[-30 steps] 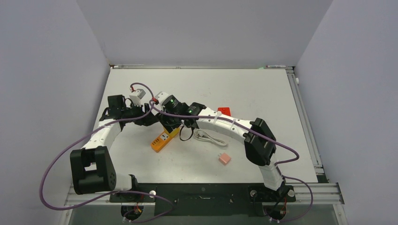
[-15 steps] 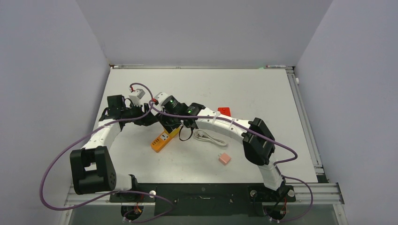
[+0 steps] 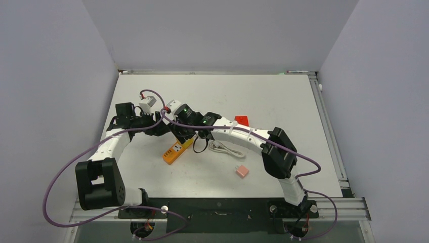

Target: Insert the plug

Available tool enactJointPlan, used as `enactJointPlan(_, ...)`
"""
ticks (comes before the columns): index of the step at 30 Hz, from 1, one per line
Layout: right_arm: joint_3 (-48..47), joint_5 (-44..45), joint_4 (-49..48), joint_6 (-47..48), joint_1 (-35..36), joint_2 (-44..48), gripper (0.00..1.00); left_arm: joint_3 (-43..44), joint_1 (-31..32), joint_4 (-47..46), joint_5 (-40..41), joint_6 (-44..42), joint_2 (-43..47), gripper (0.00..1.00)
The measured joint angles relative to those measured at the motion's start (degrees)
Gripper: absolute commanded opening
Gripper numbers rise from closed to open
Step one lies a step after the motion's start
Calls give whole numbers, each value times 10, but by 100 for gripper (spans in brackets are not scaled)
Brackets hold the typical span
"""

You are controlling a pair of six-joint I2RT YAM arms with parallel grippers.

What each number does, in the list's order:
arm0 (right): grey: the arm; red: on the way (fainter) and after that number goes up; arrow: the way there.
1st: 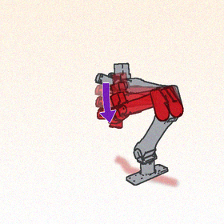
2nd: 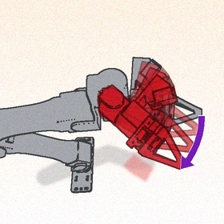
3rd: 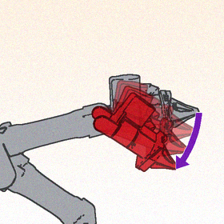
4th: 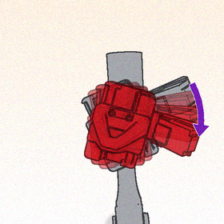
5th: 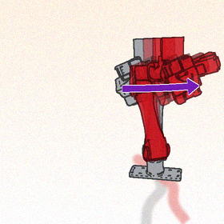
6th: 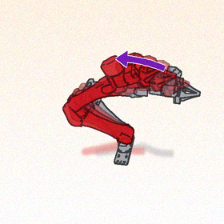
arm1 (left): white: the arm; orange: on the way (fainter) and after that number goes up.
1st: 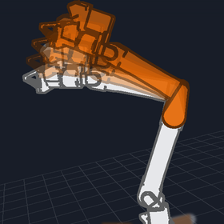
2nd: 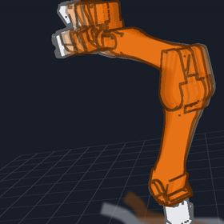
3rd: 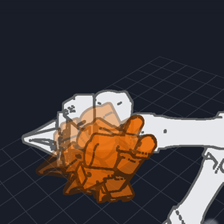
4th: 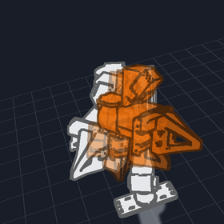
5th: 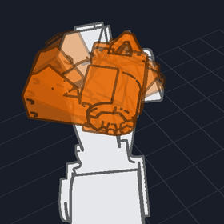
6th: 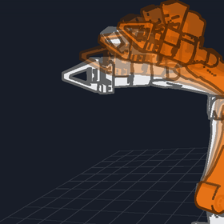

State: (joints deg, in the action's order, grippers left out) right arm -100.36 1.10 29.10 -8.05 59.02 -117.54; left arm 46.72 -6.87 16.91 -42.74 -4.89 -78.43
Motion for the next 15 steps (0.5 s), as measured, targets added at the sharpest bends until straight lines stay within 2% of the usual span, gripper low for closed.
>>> enactJointPlan(15, 73, 0, -95, 1, -1, 19, 5, 0, 0, 0, -15, 9, 1, 54)
